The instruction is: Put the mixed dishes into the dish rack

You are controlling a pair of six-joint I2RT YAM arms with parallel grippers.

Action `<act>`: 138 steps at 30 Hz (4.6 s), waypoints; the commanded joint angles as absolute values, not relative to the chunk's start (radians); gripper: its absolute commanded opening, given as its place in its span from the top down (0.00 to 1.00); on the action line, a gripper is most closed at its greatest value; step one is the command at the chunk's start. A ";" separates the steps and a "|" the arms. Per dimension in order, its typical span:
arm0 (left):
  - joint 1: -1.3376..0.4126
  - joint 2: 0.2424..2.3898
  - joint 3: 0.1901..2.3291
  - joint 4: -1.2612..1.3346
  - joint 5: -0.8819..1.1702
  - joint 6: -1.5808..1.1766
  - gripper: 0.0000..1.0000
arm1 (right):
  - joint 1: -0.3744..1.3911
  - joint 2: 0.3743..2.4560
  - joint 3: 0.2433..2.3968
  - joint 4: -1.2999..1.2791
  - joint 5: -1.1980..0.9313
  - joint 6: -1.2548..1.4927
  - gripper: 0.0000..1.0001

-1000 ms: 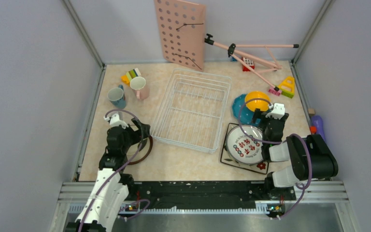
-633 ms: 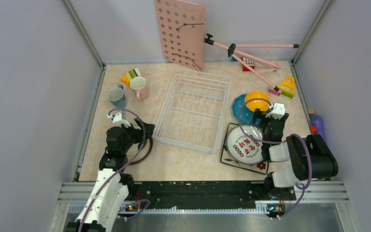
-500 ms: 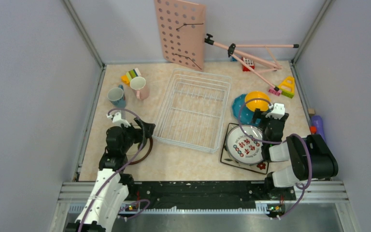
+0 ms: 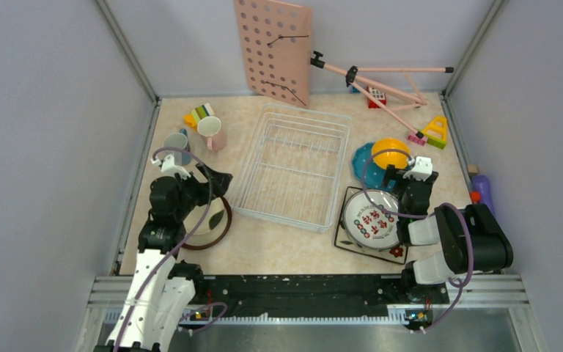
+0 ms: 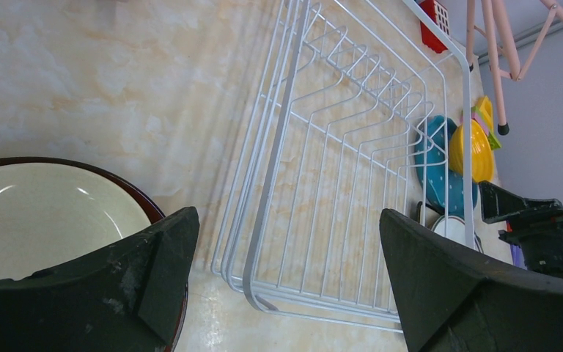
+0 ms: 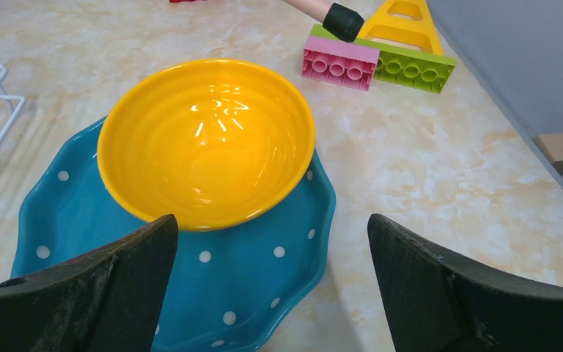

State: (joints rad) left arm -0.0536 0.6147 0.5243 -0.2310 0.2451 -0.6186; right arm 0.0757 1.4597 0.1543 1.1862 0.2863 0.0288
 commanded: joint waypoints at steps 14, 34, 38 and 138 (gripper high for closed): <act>-0.055 0.611 0.710 -0.385 0.249 -0.558 0.02 | 0.072 0.867 0.283 0.516 0.427 0.129 0.01; -0.055 0.635 0.727 -0.396 0.280 -0.527 0.02 | 0.064 1.003 0.684 -0.208 0.244 0.803 0.10; -0.055 0.653 0.736 -0.401 0.303 -0.514 0.02 | 0.045 1.055 0.661 -0.135 0.196 0.890 0.17; -1.077 1.205 1.118 -0.302 -0.247 0.947 0.05 | 0.321 1.177 1.227 -0.756 -0.309 0.703 1.00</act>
